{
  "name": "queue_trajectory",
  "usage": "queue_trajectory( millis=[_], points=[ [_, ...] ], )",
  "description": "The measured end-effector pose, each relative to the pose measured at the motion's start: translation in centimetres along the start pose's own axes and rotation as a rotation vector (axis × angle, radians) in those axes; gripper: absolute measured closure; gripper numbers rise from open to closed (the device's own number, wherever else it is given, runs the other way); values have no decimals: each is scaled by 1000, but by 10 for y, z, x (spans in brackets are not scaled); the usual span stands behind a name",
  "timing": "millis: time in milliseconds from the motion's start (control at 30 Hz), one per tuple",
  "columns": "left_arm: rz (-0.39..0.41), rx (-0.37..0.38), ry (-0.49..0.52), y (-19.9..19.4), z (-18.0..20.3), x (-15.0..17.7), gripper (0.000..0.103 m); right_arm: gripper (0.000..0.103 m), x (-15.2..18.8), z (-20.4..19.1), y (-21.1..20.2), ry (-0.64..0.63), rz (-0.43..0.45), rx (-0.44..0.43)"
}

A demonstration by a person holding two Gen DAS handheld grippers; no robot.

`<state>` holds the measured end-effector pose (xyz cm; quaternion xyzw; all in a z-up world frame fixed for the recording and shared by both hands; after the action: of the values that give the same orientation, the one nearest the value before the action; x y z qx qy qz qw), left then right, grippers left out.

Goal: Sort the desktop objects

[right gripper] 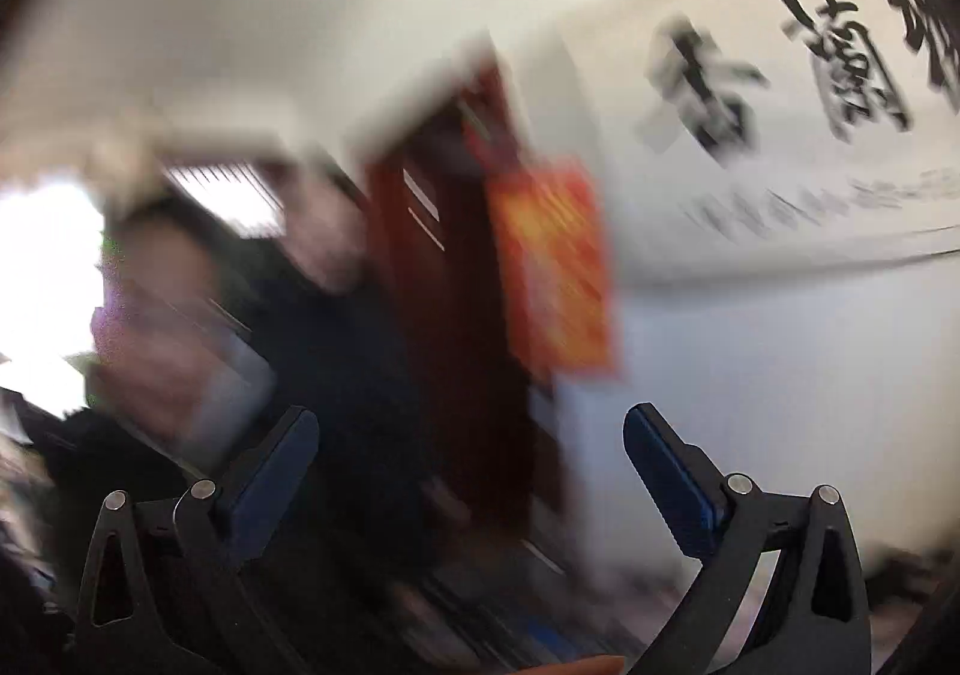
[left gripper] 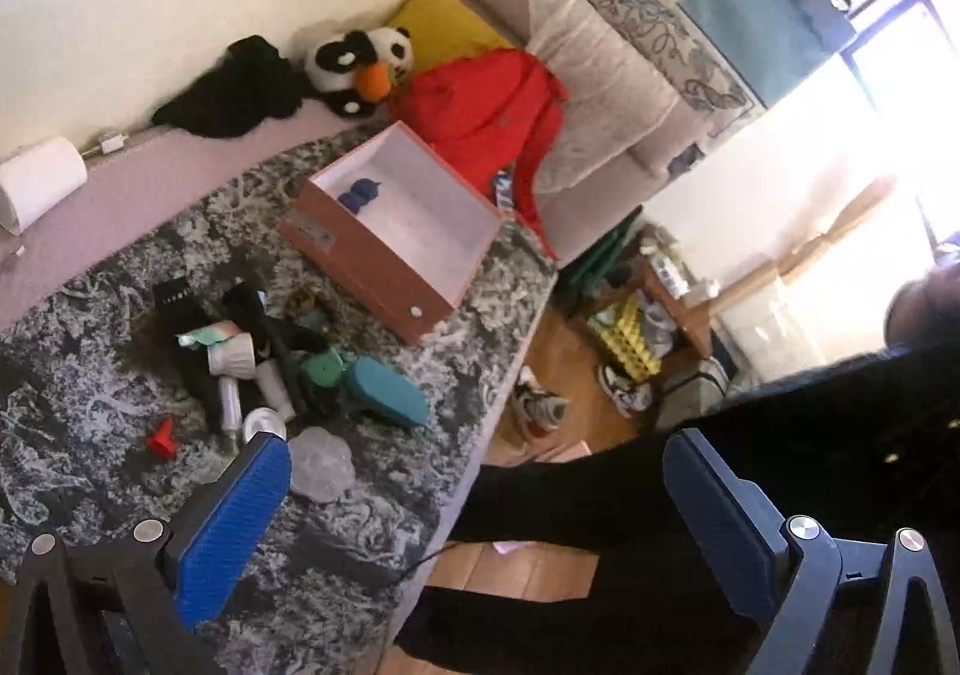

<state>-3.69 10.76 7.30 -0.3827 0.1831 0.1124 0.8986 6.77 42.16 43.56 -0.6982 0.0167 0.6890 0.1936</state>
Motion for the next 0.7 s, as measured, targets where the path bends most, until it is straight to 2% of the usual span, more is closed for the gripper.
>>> queue_trajectory(
  millis=[67, 133, 167, 200, 267, 333, 367, 433, 500, 567, 633, 700],
  points=[
    [48, -75, 31, 5, 11, -2, 1, 0, 10, 12, 0, 16, -97, 78],
    [83, -145, 71, 10, 22, -3, 1, 0, 26, 34, -7, 114, -62, 65],
    [95, -173, 90, 13, 28, -3, 1, 0, 37, 50, -19, 222, 45, -10],
    [102, -186, 103, 15, 31, -2, 1, 0, 50, 68, -39, 353, 202, -102],
    [106, -196, 119, 20, 36, 1, 1, 0, 63, 80, -64, 407, 262, 11],
    [93, -205, 113, 27, 37, 3, 1, 0, 59, 84, -70, 370, 153, 157],
    [83, -208, 110, 30, 39, 4, 1, 0, 56, 90, -71, 351, 114, 170],
    [71, -204, 117, 35, 45, 3, 1, 0, 55, 105, -89, 355, 155, 167],
    [72, -195, 132, 38, 53, 1, 1, 0, 54, 114, -118, 324, 234, 280],
    [91, -195, 174, 38, 65, 2, 1, 0, 55, 117, -143, 229, 280, 362],
    [128, -219, 240, 38, 76, 4, 1, 0, 54, 118, -156, 145, 278, 447],
    [157, -260, 323, 39, 84, 5, 1, 0, 51, 120, -162, 67, 234, 507]
  ],
)
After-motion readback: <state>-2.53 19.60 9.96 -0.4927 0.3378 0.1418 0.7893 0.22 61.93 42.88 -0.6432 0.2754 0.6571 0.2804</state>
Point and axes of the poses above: each gripper's, at about its wrist camera, not at the fingertips, and y roughly the way its jaws point, z to its right, x to its underside, the point moved 1 cm from there along y, roughly the way its jaws point, and after that the axes turned 7 degrees about -y, right-handed, at the moved point
